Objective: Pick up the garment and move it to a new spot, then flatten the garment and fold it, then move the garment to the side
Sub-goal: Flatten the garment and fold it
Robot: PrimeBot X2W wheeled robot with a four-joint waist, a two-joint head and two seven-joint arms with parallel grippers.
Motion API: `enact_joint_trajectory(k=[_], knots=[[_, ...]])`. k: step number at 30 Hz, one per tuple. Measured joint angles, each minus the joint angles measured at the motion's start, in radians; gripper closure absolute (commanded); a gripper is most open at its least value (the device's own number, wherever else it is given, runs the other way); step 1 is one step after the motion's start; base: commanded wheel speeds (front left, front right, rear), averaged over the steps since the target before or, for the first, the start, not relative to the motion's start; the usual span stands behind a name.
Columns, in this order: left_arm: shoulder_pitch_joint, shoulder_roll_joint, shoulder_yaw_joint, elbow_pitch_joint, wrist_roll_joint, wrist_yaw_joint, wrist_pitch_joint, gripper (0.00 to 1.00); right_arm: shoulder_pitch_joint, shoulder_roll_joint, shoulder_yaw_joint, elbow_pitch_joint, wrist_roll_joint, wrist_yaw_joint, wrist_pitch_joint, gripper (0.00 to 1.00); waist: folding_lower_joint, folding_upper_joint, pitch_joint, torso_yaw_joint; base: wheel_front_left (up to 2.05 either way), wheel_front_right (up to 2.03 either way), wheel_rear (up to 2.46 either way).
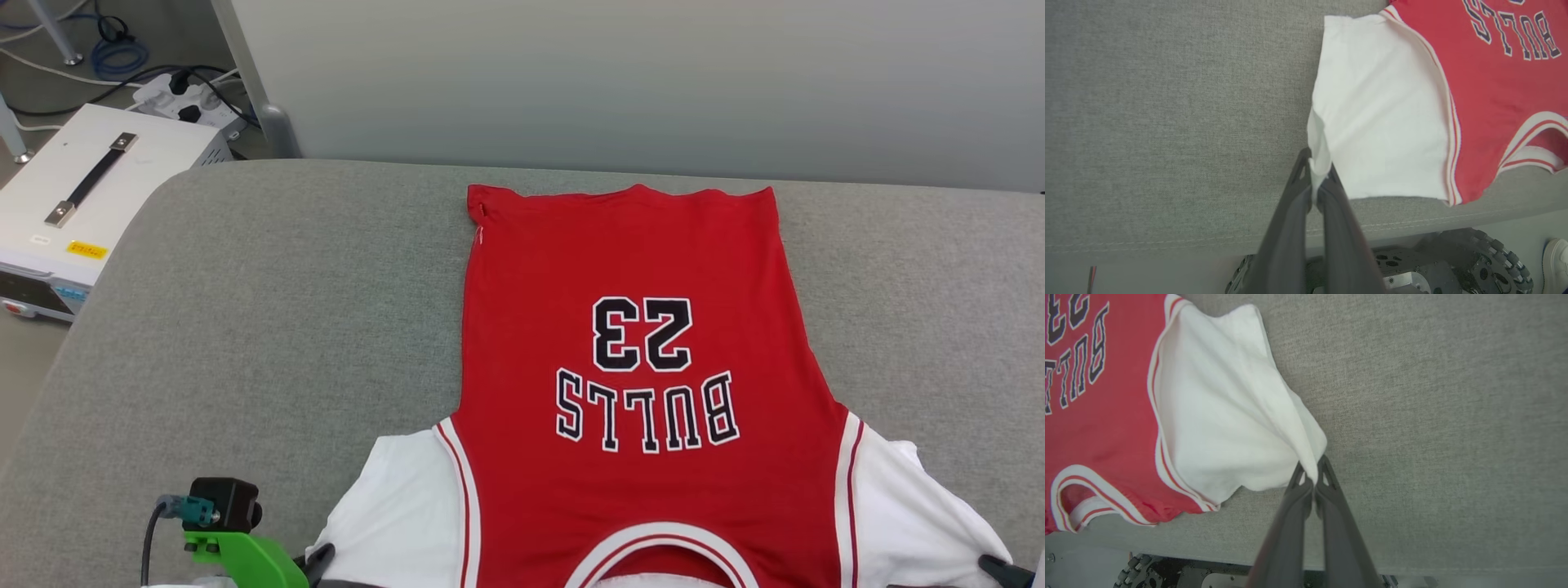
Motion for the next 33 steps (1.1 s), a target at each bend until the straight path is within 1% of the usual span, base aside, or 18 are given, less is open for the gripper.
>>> enact_joint_trajectory(k=[3,5,6,7,8,10,12,17,20,24,26,33], knots=[[0.000,-0.001,-0.001,-0.036,0.000,0.019,0.007,1.00,0.019,0.035,-0.032,-0.053,-0.023,0.000,0.030,1.00,0.0000,0.0000,0.008,0.001,0.00,0.00,0.00],[-0.001,-0.001,-0.006,-0.056,0.003,0.023,0.012,1.00,0.019,0.045,-0.048,-0.086,-0.040,-0.001,0.046,1.00,0.0000,0.0000,0.014,0.002,0.00,0.00,0.00],[-0.002,0.000,-0.009,-0.068,0.012,0.023,0.018,1.00,0.018,0.048,-0.058,-0.103,-0.050,-0.001,0.057,0.98,0.0001,0.0000,0.020,0.002,0.00,0.00,0.00],[-0.004,0.001,-0.012,-0.080,0.023,0.026,0.022,1.00,0.017,0.047,-0.067,-0.117,-0.063,-0.001,0.070,0.78,0.0001,0.0000,0.026,0.003,0.00,0.00,0.00],[-0.008,0.002,-0.014,-0.089,0.030,0.030,0.026,1.00,0.016,0.046,-0.074,-0.128,-0.068,-0.001,0.093,0.00,0.0000,0.0000,0.032,0.004,0.00,0.00,0.00],[-0.020,0.009,-0.016,-0.121,0.048,0.035,0.029,1.00,0.004,0.049,-0.083,-0.165,-0.072,-0.001,0.137,0.00,0.0000,0.0000,0.049,0.006,0.00,0.00,0.00],[-0.030,0.016,-0.012,-0.159,0.060,0.050,0.025,1.00,-0.030,0.050,-0.087,-0.215,-0.068,-0.001,0.174,0.00,0.0001,0.0000,0.068,0.007,0.00,0.00,0.00],[-0.038,0.026,-0.010,-0.285,0.097,0.092,0.031,1.00,-0.192,0.057,-0.101,-0.320,-0.054,-0.001,0.258,0.00,0.0001,0.0000,0.137,0.014,0.00,0.00,0.00],[-0.039,0.029,-0.017,-0.365,0.103,0.103,0.051,1.00,-0.307,0.055,-0.100,-0.343,-0.065,-0.001,0.309,0.00,0.0001,0.0000,0.186,0.023,0.00,0.00,0.00],[-0.049,0.031,-0.019,-0.451,0.117,0.126,0.056,1.00,-0.492,0.035,-0.072,-0.334,-0.114,-0.001,0.375,0.00,0.0002,0.0000,0.259,0.040,0.00,0.00,0.00],[-0.060,0.032,-0.023,-0.485,0.126,0.128,0.061,1.00,-0.576,0.024,-0.056,-0.312,-0.129,-0.001,0.407,0.00,0.0002,0.0000,0.295,0.051,0.00,0.00,0.00],[-0.104,0.046,-0.051,-0.575,0.184,0.132,0.091,1.00,-0.860,-0.025,-0.012,-0.175,-0.207,-0.001,0.486,0.00,0.0003,0.0000,0.424,0.102,0.00,0.00,0.00]])
